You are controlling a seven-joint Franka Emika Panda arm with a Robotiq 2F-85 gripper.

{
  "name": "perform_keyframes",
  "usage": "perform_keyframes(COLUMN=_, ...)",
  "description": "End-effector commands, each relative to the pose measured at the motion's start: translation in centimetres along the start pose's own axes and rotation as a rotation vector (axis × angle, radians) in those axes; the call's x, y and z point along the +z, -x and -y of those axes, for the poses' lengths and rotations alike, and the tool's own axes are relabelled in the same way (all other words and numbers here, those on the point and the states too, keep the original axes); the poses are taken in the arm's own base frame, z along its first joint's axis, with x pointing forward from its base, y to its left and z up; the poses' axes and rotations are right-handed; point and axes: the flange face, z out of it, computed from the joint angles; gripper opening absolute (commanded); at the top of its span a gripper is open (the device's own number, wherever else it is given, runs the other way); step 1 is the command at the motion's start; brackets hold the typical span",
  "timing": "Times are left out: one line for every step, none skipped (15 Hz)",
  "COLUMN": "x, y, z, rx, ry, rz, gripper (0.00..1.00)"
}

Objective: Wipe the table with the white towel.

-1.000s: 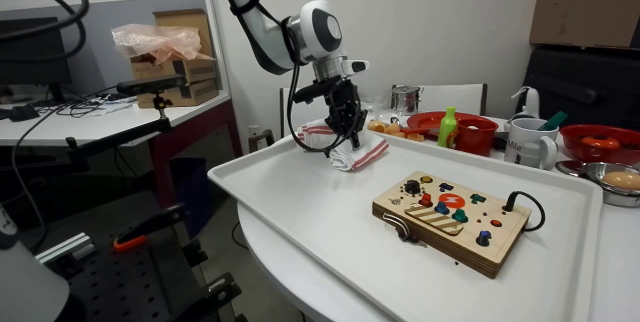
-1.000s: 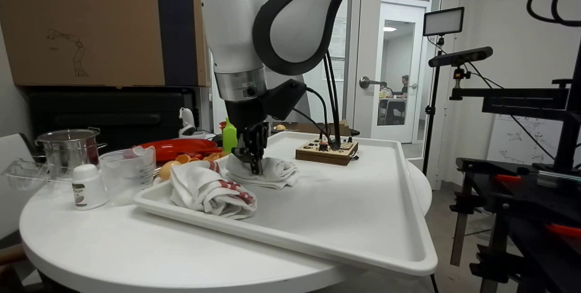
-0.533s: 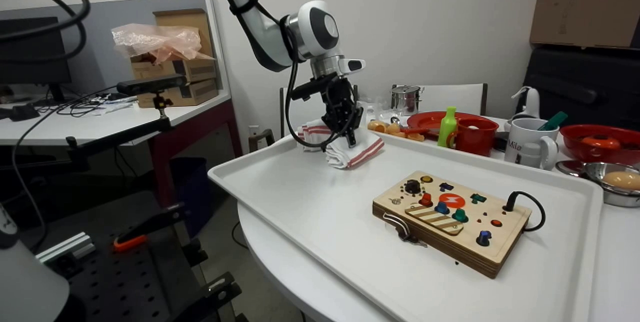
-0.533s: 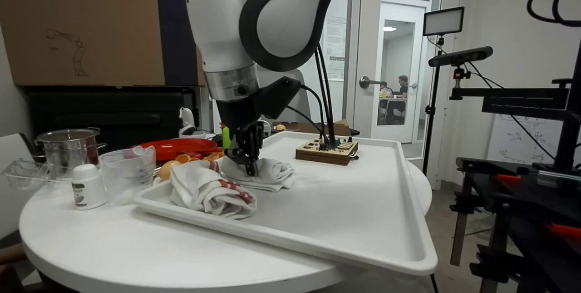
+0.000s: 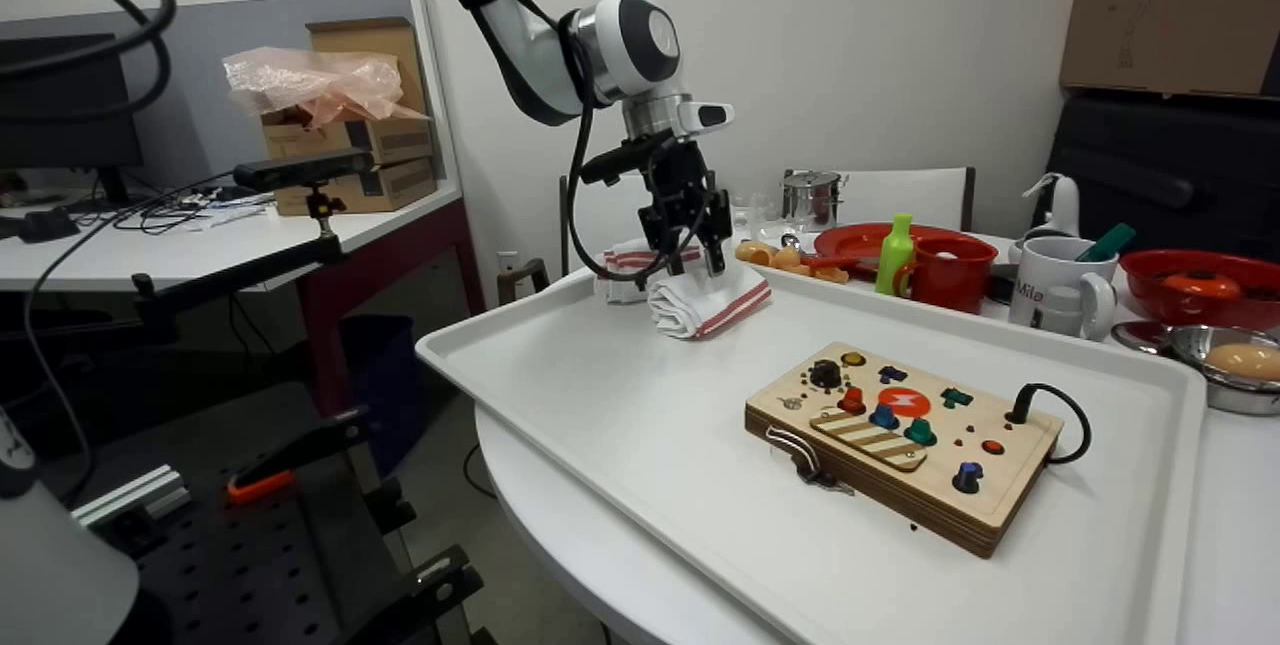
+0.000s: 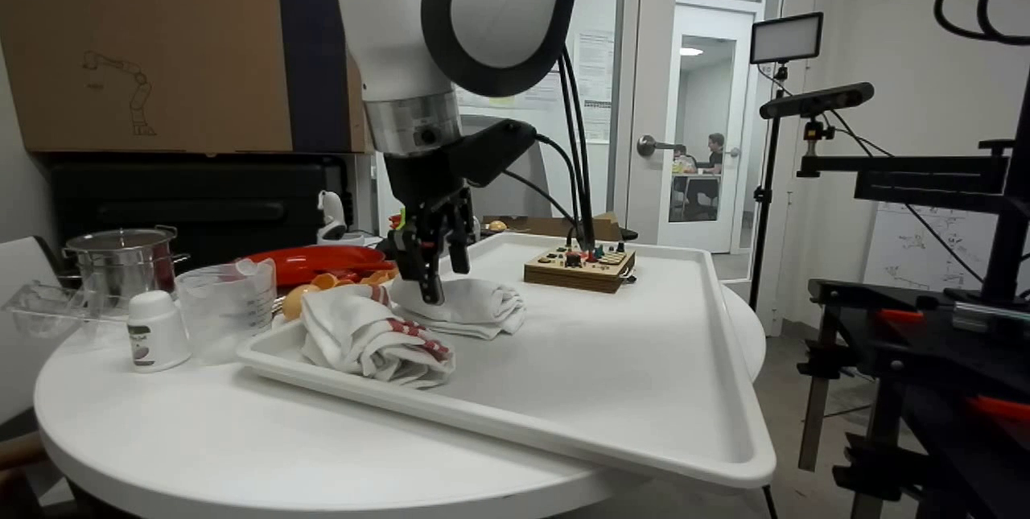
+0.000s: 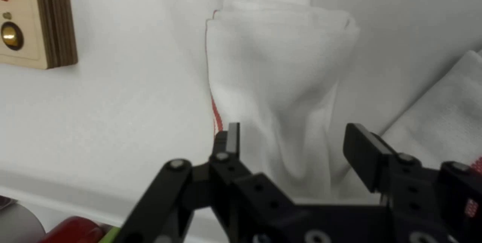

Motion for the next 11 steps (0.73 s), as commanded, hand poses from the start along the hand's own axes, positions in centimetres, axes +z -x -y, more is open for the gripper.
perform_keyframes(x=-5.4, y=3.0, z=-0.9, rx=-0.003, ry=-0.065, rz=-0.059, gripper=1.0)
perform_keyframes(x=-7.0, y=3.8, z=-0.9, rx=-0.007, ry=-0.072, rz=-0.088, gripper=1.0)
perform_keyframes(x=-8.7, y=4.8, z=-0.8, rx=-0.011, ry=-0.082, rz=-0.119, gripper=1.0)
perform_keyframes(x=-10.1, y=5.6, z=-0.7, rx=-0.016, ry=-0.09, rz=-0.143, gripper=1.0)
perform_keyframes(x=-11.7, y=6.5, z=-0.5, rx=-0.027, ry=-0.096, rz=-0.172, gripper=1.0)
perform_keyframes(x=-13.0, y=7.4, z=-0.3, rx=-0.036, ry=-0.102, rz=-0.197, gripper=1.0)
perform_keyframes(x=-10.6, y=4.3, z=-0.2, rx=-0.025, ry=-0.09, rz=-0.154, gripper=1.0)
perform_keyframes(x=-11.7, y=4.9, z=-0.1, rx=-0.03, ry=-0.095, rz=-0.164, gripper=1.0)
perform_keyframes(x=-12.0, y=5.0, z=-0.2, rx=-0.029, ry=-0.095, rz=-0.165, gripper=1.0)
perform_keyframes(x=-11.7, y=4.9, z=-0.2, rx=-0.028, ry=-0.094, rz=-0.16, gripper=1.0)
perform_keyframes(x=-11.2, y=4.8, z=-0.3, rx=-0.026, ry=-0.093, rz=-0.154, gripper=1.0)
